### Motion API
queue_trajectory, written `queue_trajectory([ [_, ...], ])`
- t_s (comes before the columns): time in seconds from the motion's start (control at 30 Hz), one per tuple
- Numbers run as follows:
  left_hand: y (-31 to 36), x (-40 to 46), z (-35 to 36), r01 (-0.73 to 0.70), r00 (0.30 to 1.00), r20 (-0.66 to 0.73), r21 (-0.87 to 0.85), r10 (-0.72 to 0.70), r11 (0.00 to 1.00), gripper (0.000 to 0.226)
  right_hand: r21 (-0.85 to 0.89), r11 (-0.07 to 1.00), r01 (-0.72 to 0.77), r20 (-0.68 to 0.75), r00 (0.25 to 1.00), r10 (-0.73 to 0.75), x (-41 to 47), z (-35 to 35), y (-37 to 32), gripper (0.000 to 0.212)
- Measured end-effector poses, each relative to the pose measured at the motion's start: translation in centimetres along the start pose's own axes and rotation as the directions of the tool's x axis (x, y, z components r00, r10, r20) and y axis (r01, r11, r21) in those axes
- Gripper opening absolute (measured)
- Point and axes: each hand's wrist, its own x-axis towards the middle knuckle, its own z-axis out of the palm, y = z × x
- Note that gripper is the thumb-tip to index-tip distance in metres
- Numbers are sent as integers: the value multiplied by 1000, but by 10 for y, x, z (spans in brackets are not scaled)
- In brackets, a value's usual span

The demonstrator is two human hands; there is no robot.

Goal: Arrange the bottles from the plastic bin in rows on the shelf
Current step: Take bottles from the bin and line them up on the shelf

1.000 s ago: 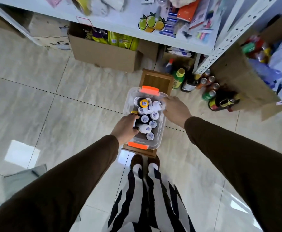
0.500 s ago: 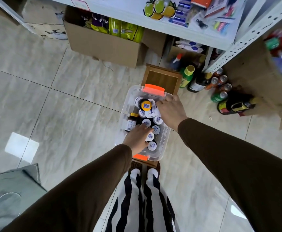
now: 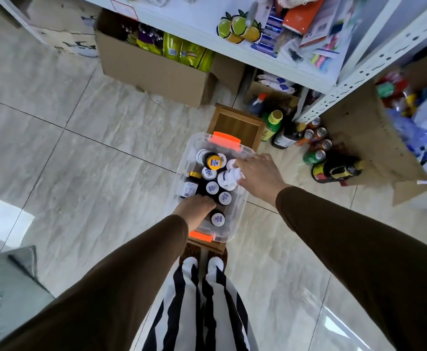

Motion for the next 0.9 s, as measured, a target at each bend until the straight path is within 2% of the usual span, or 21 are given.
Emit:
queue_trajectory([
  [0.17,-3,8,4,-85,995,67,131,77,988,42,18,1000,-20,-8,1000,20,-9,-4,1,40],
  [0.27,-5,17,10,-89,992,99,143,75,986,37,63,998,-27,4,1000,27,-14,-3,3,41],
  [0.37,-8,15,5,-88,995,54,71,84,994,39,143,989,-31,19,999,28,-19,-7,6,41],
  [0.43,-13,4,-2,-52,999,-6,-122,52,991,46,271,962,-38,34,999,30,-23,-14,7,43],
  [0.47,-16,-5,-10,-23,999,-38,-270,13,963,48,357,933,-42,35,999,32,-25,-21,7,44],
  [0.53,-28,-25,-36,53,992,-70,-537,-107,842,48,505,862,-35,13,999,32,-29,-41,4,45],
  [0.63,-53,-65,-98,112,950,-102,-769,-294,629,41,660,751,9,-54,998,35,-34,-88,-8,48],
  [0.73,-80,-110,-177,52,928,-153,-849,-339,525,29,786,615,64,-110,993,37,-45,-153,-22,48],
  [0.83,-99,-158,-262,-12,893,-236,-864,-382,504,26,904,400,150,-161,987,-6,-66,-229,-39,46],
  [0.9,-101,-191,-316,-60,855,-308,-857,-416,511,34,935,288,205,-200,979,-47,-80,-281,-47,46],
])
